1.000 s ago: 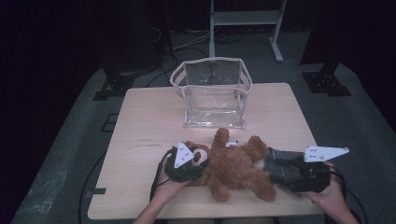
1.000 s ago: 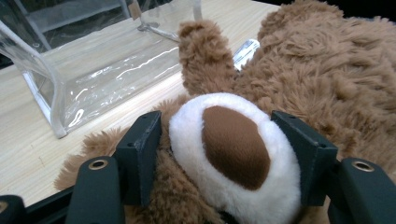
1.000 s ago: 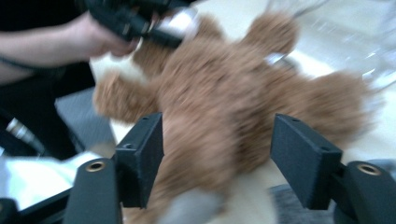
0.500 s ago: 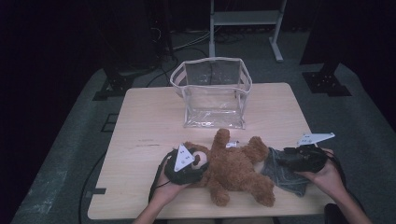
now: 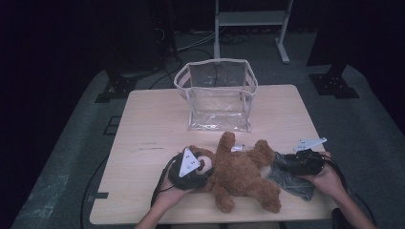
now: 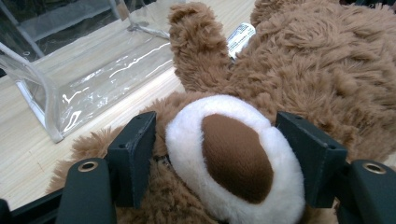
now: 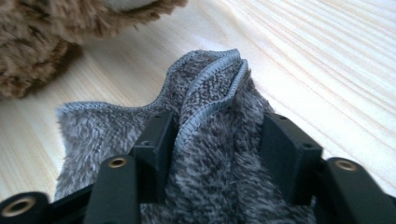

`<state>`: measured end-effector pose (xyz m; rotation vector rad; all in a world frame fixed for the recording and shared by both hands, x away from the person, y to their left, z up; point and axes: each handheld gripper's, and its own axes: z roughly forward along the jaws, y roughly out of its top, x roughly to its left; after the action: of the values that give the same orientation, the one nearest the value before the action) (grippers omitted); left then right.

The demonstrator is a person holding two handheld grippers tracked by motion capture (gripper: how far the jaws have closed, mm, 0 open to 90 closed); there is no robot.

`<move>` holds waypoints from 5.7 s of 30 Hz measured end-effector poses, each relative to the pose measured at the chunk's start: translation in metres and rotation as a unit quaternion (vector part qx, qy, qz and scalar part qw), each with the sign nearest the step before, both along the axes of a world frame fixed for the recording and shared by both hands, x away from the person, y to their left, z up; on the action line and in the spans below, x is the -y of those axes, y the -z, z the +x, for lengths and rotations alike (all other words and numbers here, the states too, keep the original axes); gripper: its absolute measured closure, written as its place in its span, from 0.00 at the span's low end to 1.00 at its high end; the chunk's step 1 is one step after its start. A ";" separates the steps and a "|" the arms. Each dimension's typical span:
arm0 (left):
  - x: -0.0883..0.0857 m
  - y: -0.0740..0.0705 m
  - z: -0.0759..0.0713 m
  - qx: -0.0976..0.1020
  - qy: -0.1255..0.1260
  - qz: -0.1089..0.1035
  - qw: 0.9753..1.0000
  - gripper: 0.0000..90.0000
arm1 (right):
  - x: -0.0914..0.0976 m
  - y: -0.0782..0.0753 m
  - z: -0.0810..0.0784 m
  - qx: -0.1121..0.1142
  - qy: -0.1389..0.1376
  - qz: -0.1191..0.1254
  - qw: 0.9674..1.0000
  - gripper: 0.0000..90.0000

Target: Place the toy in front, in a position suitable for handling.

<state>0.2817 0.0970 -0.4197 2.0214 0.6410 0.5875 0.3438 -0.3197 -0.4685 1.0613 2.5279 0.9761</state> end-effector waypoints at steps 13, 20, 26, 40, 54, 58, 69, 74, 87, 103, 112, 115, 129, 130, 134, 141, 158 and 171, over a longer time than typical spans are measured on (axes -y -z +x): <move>0.001 0.000 -0.001 -0.003 0.001 0.006 1.000 0.34 | 0.000 0.000 -0.004 0.005 -0.005 -0.010 1.000 0.73; 0.001 0.000 -0.001 -0.005 0.004 0.007 1.000 0.33 | 0.004 -0.004 -0.004 -0.015 0.009 0.002 1.000 0.85; 0.001 0.000 0.000 -0.009 0.005 0.005 1.000 0.33 | 0.011 -0.011 -0.012 -0.013 0.013 0.026 1.000 0.86; 0.005 -0.001 0.000 -0.014 -0.002 0.005 1.000 0.33 | -0.001 -0.105 -0.055 0.068 -0.067 0.112 0.989 0.86; 0.015 -0.004 -0.008 -0.027 -0.015 -0.004 1.000 0.33 | -0.129 -0.103 -0.048 0.059 -0.206 0.105 0.971 0.85; 0.013 -0.003 -0.011 -0.025 -0.011 -0.001 1.000 0.32 | -0.144 -0.092 -0.047 0.063 -0.212 0.094 0.971 0.85; 0.009 -0.001 -0.010 -0.026 -0.012 -0.008 1.000 0.35 | -0.089 -0.078 -0.061 0.077 -0.151 0.088 0.982 0.85; 0.010 -0.001 -0.009 -0.027 -0.016 -0.012 0.999 0.35 | -0.068 -0.072 -0.066 0.062 -0.122 0.093 0.986 0.85; 0.011 0.001 -0.010 -0.020 -0.013 -0.005 1.000 0.34 | -0.145 -0.095 -0.053 0.085 -0.189 0.092 0.974 0.85; 0.012 0.003 -0.013 -0.009 -0.010 0.004 1.000 0.33 | -0.125 -0.085 -0.022 0.082 -0.120 0.080 0.986 0.85; 0.014 0.005 -0.015 0.002 -0.010 0.011 1.000 0.33 | -0.135 -0.092 -0.021 0.078 -0.127 0.087 0.985 0.85; 0.014 0.005 -0.016 0.008 -0.008 0.013 1.000 0.33 | -0.158 -0.093 -0.020 0.078 -0.149 0.076 0.983 0.85; 0.012 0.007 -0.018 0.007 -0.006 0.009 1.000 0.33 | -0.138 -0.083 -0.006 0.070 -0.111 0.086 0.988 0.85; 0.012 0.007 -0.018 0.007 -0.006 0.010 1.000 0.33 | -0.138 -0.083 -0.006 0.070 -0.111 0.086 0.988 0.85; 0.012 0.006 -0.017 0.004 -0.005 0.010 1.000 0.33 | -0.115 -0.079 -0.006 0.068 -0.085 0.090 0.990 0.85; 0.012 0.007 -0.016 0.000 -0.008 0.005 1.000 0.33 | -0.069 -0.063 -0.001 0.054 -0.026 0.100 0.993 0.85; 0.010 0.008 -0.011 -0.011 -0.015 -0.001 1.000 0.33 | -0.077 -0.075 -0.045 0.051 -0.121 0.136 0.982 0.85; 0.010 0.008 -0.010 -0.007 -0.015 -0.004 1.000 0.32 | -0.062 -0.058 -0.029 0.027 -0.082 0.151 0.985 0.85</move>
<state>0.2714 0.0875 -0.4277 2.0133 0.6835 0.5876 0.3150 -0.2575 -0.4100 0.8925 2.5070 1.4518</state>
